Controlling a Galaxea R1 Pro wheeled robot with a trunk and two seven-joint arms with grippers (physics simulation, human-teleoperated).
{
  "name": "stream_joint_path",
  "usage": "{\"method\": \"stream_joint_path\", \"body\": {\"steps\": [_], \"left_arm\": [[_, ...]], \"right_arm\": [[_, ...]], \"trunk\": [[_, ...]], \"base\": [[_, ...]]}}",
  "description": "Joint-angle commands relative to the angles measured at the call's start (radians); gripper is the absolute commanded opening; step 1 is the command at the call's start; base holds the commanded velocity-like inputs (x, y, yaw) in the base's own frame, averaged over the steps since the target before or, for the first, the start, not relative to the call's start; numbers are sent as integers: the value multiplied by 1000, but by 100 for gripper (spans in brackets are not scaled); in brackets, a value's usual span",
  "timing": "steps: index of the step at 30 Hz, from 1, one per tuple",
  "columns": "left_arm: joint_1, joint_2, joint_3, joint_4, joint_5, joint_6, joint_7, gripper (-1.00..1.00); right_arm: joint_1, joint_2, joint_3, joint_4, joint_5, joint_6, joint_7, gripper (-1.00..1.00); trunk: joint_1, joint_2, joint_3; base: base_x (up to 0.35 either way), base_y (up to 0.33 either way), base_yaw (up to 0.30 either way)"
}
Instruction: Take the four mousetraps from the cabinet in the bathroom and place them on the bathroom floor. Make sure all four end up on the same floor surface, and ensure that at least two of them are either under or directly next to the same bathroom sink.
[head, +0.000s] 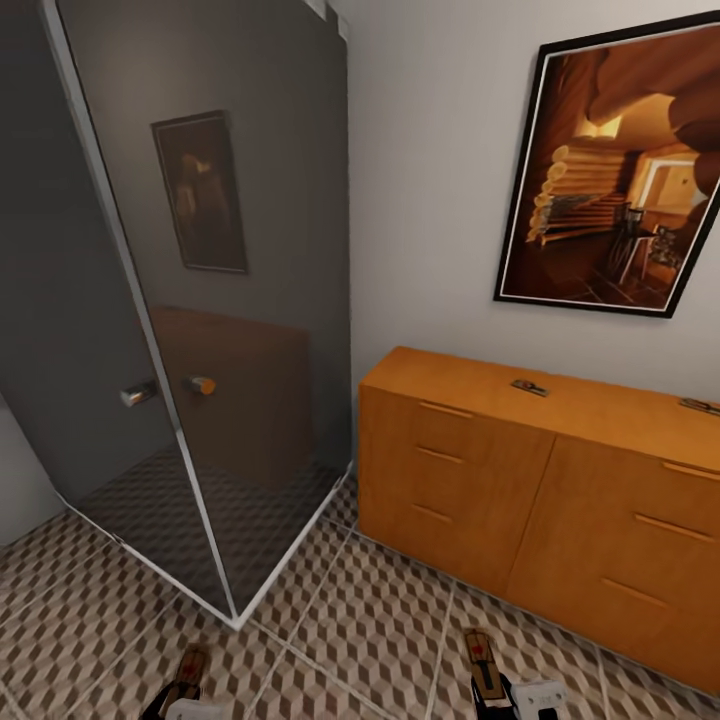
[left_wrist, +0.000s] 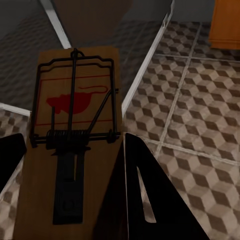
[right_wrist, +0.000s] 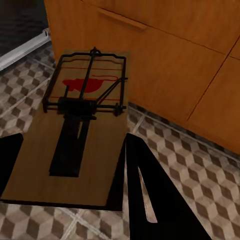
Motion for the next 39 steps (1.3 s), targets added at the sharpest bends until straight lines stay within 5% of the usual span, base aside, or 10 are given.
{"method": "stream_joint_path", "body": {"steps": [1, 39], "left_arm": [[-2, -1, -8, 3, 8, -4, 1, -100], [-2, -1, -8, 3, 8, -4, 1, -100]], "right_arm": [[0, 0, -1, 0, 4, -3, 2, -100], [0, 0, 0, 0, 4, -3, 3, -100]], "trunk": [[0, -1, -1], [0, -1, -1]], "base": [[0, 0, 285], [0, 0, 285]]}}
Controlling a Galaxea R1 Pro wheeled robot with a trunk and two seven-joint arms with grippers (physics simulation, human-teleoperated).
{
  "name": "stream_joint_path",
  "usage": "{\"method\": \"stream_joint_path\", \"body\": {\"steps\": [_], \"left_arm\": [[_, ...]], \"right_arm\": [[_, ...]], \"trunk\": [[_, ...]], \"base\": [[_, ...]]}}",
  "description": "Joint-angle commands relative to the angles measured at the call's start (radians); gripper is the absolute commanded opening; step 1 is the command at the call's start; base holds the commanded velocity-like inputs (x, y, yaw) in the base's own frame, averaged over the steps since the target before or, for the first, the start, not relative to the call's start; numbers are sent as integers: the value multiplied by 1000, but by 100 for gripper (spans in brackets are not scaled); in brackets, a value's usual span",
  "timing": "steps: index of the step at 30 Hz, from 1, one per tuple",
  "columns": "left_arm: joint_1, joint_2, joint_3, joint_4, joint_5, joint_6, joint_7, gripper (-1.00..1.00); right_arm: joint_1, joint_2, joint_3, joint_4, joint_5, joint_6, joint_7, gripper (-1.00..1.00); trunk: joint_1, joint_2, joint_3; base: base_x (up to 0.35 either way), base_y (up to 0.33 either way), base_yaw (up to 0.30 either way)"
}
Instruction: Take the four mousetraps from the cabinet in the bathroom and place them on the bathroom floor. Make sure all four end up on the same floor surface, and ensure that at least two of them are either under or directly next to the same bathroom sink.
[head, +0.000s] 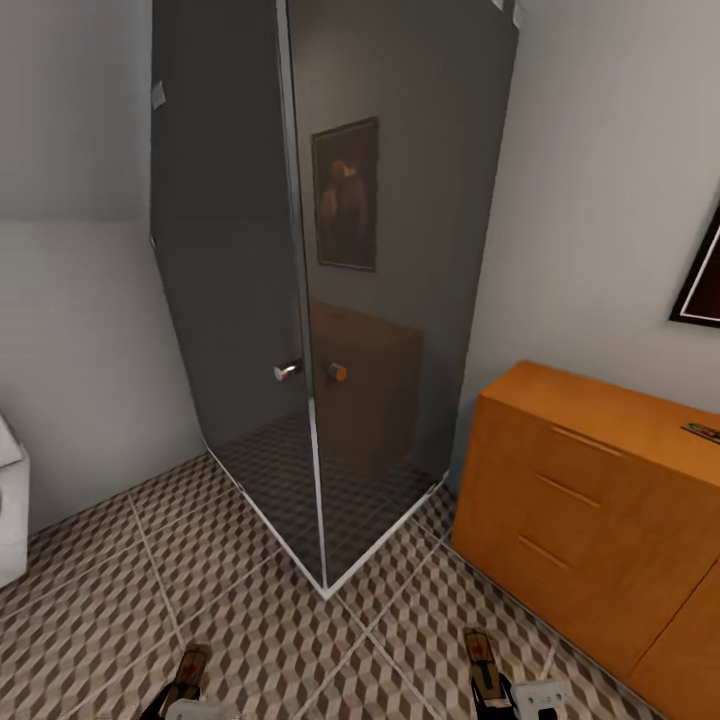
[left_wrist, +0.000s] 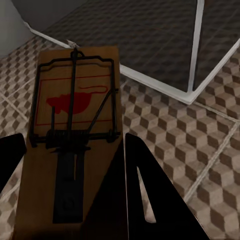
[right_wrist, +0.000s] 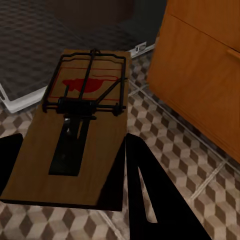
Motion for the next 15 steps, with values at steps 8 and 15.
{"method": "stream_joint_path", "body": {"steps": [8, 15], "left_arm": [[-2, -1, -8, 3, 8, -5, 1, -100], [-2, -1, -8, 3, 8, -5, 1, -100]], "right_arm": [[0, 0, -1, 0, 3, -3, 2, -100], [0, 0, -1, 0, 3, -3, 3, -100]], "trunk": [[0, -1, 0], [0, -1, 4]], "base": [[0, 0, 287], [0, 0, 287]]}}
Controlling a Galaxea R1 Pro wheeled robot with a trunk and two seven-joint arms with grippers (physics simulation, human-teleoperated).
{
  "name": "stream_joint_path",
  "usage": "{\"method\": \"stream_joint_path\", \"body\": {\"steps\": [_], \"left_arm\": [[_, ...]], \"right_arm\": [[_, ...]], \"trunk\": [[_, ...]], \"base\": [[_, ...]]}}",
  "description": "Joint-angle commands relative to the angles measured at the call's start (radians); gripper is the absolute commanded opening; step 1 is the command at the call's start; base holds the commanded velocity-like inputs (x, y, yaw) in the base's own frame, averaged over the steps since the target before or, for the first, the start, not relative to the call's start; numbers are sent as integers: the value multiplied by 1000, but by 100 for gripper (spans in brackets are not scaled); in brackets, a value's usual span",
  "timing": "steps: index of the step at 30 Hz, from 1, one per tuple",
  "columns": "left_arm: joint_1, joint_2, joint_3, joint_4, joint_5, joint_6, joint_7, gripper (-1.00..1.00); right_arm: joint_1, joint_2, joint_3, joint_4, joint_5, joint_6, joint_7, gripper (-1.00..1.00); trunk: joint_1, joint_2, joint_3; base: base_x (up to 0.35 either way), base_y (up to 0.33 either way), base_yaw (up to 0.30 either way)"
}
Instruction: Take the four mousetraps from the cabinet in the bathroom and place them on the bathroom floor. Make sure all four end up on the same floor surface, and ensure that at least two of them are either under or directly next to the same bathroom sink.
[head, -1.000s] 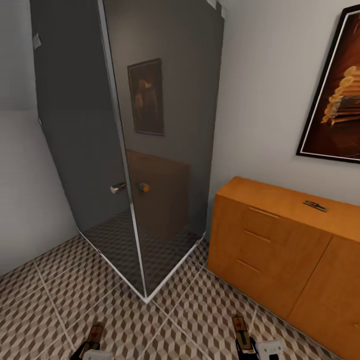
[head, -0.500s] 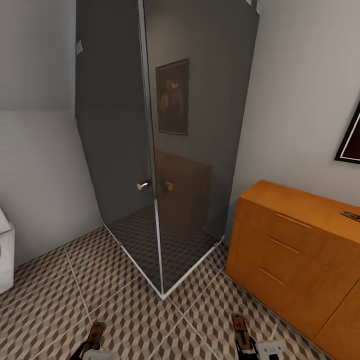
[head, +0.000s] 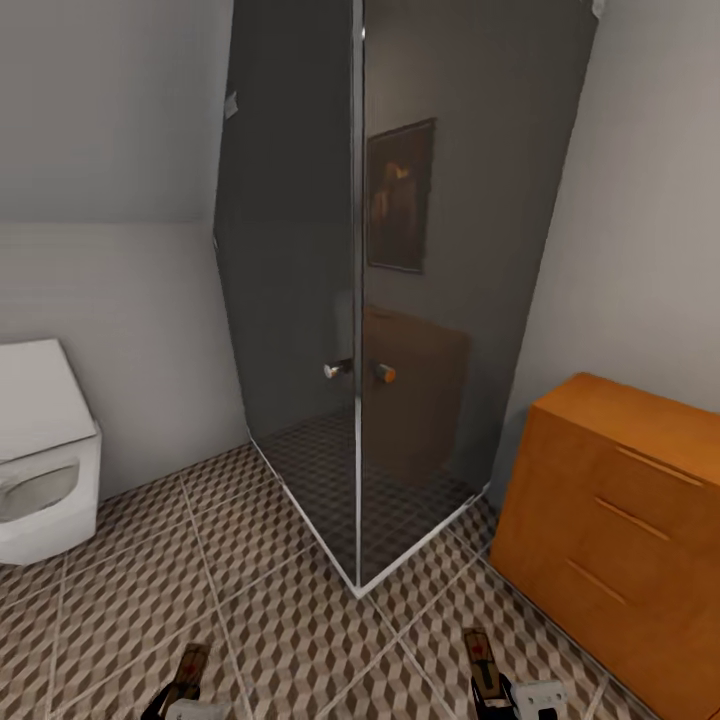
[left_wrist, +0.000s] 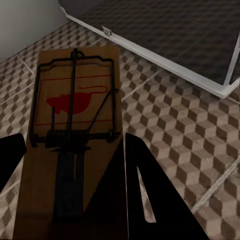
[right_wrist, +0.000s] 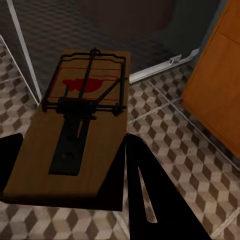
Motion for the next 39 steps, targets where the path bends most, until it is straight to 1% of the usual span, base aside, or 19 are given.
{"method": "stream_joint_path", "body": {"steps": [1, 12, 39], "left_arm": [[-2, -1, -9, 3, 8, -5, 1, -100], [-2, -1, -9, 3, 8, -5, 1, -100], [-2, -1, -9, 3, 8, -5, 1, -100]], "right_arm": [[0, 0, -1, 0, 4, -3, 3, -100], [0, 0, -1, 0, 4, -3, 2, -100], [0, 1, 1, 0, 4, -3, 1, -100]], "trunk": [[0, -1, -1], [0, -1, 4], [0, -1, 4]], "base": [[0, 0, 287], [0, 0, 287], [0, 0, 288]]}}
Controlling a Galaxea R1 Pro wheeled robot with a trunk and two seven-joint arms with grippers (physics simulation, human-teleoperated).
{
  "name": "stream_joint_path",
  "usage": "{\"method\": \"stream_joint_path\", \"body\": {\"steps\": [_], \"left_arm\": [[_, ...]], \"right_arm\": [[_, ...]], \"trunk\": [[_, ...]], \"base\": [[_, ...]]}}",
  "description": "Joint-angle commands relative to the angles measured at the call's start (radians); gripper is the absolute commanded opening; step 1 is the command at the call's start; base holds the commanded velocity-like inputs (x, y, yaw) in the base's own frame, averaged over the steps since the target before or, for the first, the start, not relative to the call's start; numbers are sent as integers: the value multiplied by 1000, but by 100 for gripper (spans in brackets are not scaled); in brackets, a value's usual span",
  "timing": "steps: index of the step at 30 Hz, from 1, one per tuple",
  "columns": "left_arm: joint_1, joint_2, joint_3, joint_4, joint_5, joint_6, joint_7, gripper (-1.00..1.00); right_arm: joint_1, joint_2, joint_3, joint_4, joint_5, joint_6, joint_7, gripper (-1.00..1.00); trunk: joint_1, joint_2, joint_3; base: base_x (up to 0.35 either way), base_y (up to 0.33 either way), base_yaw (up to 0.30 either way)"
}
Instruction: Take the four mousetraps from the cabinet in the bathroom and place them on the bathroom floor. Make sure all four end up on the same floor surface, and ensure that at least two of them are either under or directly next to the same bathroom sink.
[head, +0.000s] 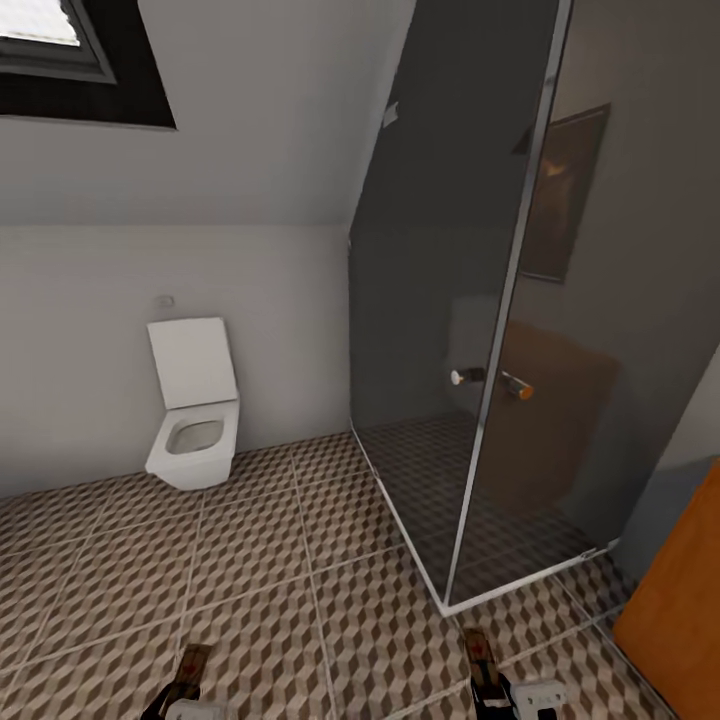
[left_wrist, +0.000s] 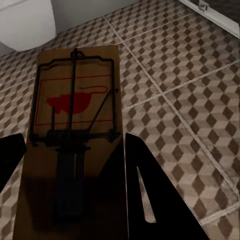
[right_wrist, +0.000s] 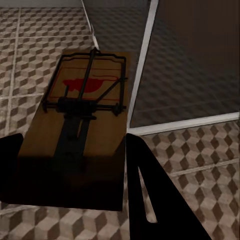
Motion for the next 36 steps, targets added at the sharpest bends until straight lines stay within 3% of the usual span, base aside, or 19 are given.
{"method": "stream_joint_path", "body": {"steps": [1, 36], "left_arm": [[-2, -1, -9, 3, 8, -5, 1, -100], [-2, -1, -8, 3, 8, 9, 1, -100]], "right_arm": [[0, 0, -1, 0, 3, -3, 2, -100], [0, 0, 1, 0, 3, -3, 2, -100]], "trunk": [[0, -1, -1], [0, -1, -1]], "base": [[0, 0, 288], [0, 0, 288]]}}
